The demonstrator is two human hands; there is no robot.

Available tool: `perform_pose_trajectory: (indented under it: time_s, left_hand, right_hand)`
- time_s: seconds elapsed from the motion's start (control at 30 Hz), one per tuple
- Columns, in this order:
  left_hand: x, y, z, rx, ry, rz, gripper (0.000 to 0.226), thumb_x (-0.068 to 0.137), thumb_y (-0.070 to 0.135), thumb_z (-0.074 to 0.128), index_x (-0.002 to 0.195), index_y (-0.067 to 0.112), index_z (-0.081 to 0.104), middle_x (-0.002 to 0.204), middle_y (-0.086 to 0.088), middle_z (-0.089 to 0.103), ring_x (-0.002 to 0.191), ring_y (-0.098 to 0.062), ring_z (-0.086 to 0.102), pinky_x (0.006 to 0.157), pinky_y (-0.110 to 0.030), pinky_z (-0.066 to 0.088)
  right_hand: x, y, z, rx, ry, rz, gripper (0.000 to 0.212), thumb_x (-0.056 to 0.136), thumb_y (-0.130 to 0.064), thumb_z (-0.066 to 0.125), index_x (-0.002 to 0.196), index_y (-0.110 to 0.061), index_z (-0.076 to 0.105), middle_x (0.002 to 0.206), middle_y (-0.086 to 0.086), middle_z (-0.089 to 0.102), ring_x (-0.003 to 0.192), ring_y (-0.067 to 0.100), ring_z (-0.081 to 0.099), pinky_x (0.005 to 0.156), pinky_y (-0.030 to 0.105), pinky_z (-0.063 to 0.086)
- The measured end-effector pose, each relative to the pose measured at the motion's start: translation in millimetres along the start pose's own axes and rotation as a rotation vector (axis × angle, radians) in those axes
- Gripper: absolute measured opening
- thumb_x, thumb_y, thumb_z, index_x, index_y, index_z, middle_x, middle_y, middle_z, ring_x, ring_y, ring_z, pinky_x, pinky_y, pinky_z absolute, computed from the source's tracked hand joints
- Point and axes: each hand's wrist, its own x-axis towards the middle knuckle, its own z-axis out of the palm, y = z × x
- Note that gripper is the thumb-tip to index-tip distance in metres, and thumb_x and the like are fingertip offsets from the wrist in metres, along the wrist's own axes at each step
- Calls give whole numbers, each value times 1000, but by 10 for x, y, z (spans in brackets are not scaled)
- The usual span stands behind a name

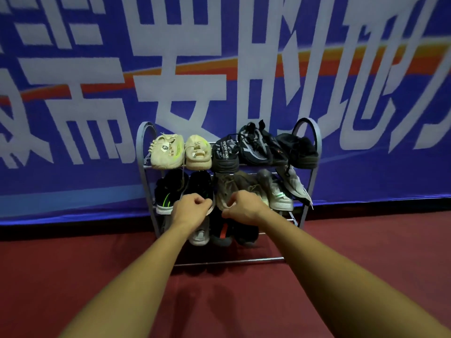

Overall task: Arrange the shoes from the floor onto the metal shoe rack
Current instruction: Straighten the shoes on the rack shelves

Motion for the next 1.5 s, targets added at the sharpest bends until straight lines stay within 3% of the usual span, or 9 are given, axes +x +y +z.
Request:
perform_pose_trajectory:
  time_s: [0.17, 0.3, 0.5, 0.67, 0.83, 0.97, 1.07, 1.27, 1.5]
  left_hand:
    - [89, 92, -119, -3, 26, -67, 27, 88, 38, 67, 73, 16, 73, 74, -1, 73, 77, -22, 65, 70, -33, 48]
    - [336, 165, -119, -460, 57, -208, 26, 89, 38, 66, 82, 14, 73, 74, -1, 70, 65, -16, 58, 56, -29, 44]
    - [653, 48, 17, -767, -126, -472, 50, 83, 57, 67, 107, 14, 63, 104, -1, 71, 92, -16, 66, 61, -27, 42]
    - [945, 198, 112, -918, -182, -470, 49, 84, 57, 64, 117, 21, 62, 111, 0, 73, 92, -13, 65, 60, -25, 41]
    - [1043, 406, 110, -1140, -149, -439, 52, 82, 47, 69, 126, 23, 58, 105, -2, 73, 89, -13, 67, 59, -25, 41]
    - [996, 451, 119, -1165, -91, -453, 50, 84, 40, 71, 129, 20, 59, 100, 1, 70, 79, -9, 64, 58, -24, 39]
    - [882, 480, 89, -1195, -63, -435, 47, 82, 37, 71, 125, 20, 62, 93, 2, 69, 72, -8, 63, 58, -24, 37]
    - [692, 551, -190, -1219, -2, -312, 37, 76, 43, 70, 106, 22, 69, 81, 5, 68, 64, -8, 57, 56, -23, 35]
    - [643, 394, -598, -1319, -35, -274, 48, 76, 51, 65, 108, 15, 68, 87, -4, 62, 59, -9, 41, 54, -22, 31]
  right_hand:
    - [210, -104, -155, 141, 16, -2, 17, 80, -34, 68, 82, -16, 68, 90, 8, 70, 90, 26, 65, 69, 26, 41]
    - [449, -252, 14, 263, 105, 23, 24, 81, -36, 68, 96, -18, 69, 106, 7, 72, 104, 27, 66, 75, 27, 43]
    - [796, -281, 184, 186, 126, 32, 23, 80, -40, 64, 91, -20, 65, 106, 9, 72, 103, 29, 66, 75, 29, 45]
    - [1033, -324, 82, 282, 135, 98, 44, 65, -46, 55, 79, -9, 75, 85, 12, 77, 87, 34, 72, 78, 40, 60]
    - [1091, -213, -34, 273, 25, 17, 30, 79, -33, 60, 69, -8, 75, 69, 6, 76, 55, 16, 63, 67, 35, 56]
    - [1058, -50, -56, 329, -1, -9, 26, 70, -29, 61, 62, -7, 72, 66, 9, 74, 54, 18, 62, 76, 43, 60]
    - [987, 7, -45, 415, 22, -12, 24, 73, -24, 61, 57, -9, 70, 65, 11, 73, 53, 18, 59, 69, 40, 57]
    - [707, -191, -194, 714, 30, -96, 16, 93, -16, 61, 92, -4, 72, 78, 8, 71, 53, 11, 52, 50, 18, 41]
    - [565, -468, -279, 1322, -69, -20, 42, 92, -50, 64, 113, -13, 61, 104, 10, 77, 60, 8, 55, 54, 19, 38]
